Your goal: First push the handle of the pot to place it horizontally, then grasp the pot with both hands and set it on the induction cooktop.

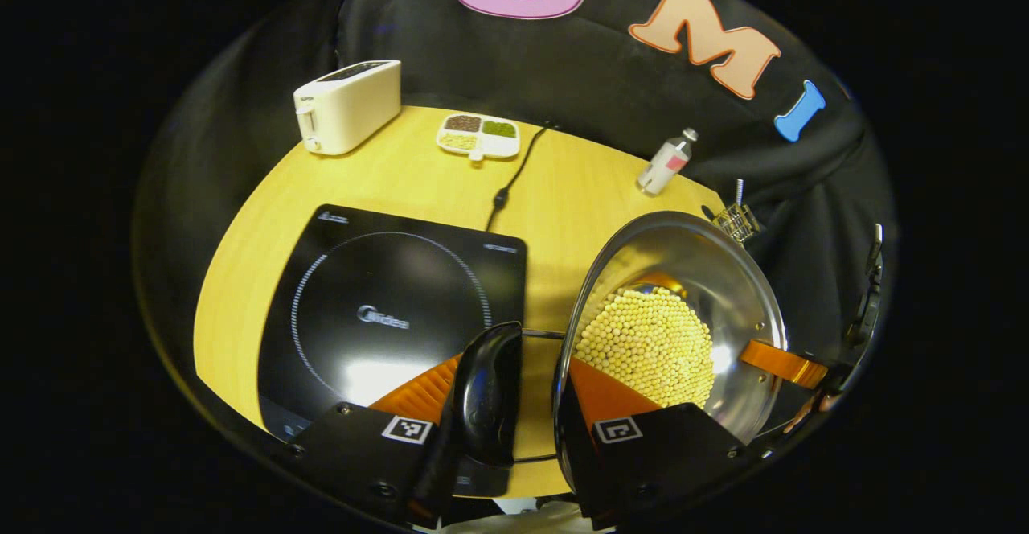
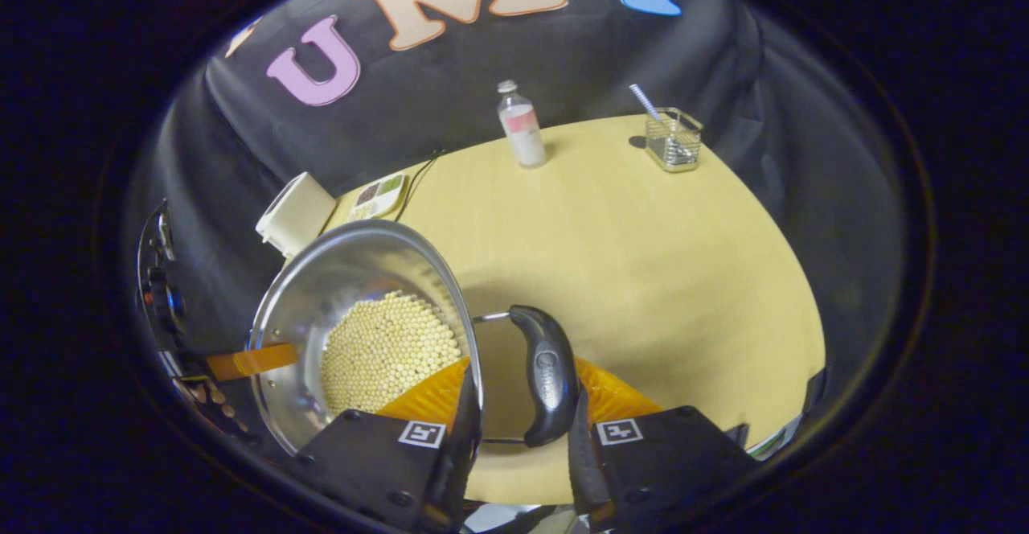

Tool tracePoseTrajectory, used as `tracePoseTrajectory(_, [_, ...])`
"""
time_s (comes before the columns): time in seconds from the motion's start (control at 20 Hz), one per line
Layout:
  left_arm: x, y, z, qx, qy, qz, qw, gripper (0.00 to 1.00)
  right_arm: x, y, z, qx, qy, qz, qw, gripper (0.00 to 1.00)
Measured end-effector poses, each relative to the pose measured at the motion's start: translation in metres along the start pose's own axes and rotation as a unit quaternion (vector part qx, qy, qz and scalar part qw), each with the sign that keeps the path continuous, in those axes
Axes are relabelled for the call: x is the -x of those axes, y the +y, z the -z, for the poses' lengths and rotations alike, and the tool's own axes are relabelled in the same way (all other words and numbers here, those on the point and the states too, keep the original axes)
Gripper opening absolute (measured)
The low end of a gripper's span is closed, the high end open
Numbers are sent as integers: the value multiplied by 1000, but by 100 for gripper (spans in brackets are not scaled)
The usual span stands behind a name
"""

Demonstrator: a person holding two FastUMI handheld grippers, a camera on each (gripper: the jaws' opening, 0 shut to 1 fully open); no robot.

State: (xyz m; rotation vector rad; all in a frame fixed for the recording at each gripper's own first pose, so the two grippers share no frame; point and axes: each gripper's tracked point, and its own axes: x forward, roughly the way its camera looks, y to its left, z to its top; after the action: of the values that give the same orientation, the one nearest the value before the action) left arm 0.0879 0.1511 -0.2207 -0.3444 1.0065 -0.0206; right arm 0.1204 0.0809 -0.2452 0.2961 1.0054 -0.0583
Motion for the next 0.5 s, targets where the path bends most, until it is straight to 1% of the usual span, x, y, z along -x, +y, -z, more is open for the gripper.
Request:
tracePoseTrajectory(0.15, [10,53,-6,-7,-1,-8,1000,59,-8,50,23,-6,5,-4,1000,48])
tracePoseTrajectory(0.25, [14,84,-8,-4,1,-10,1000,59,-14,78,32,-6,6,-5,1000,48])
tracePoseTrajectory(0.5, [18,144,-17,1,2,-14,1000,59,-31,139,49,-1,7,-6,1000,48])
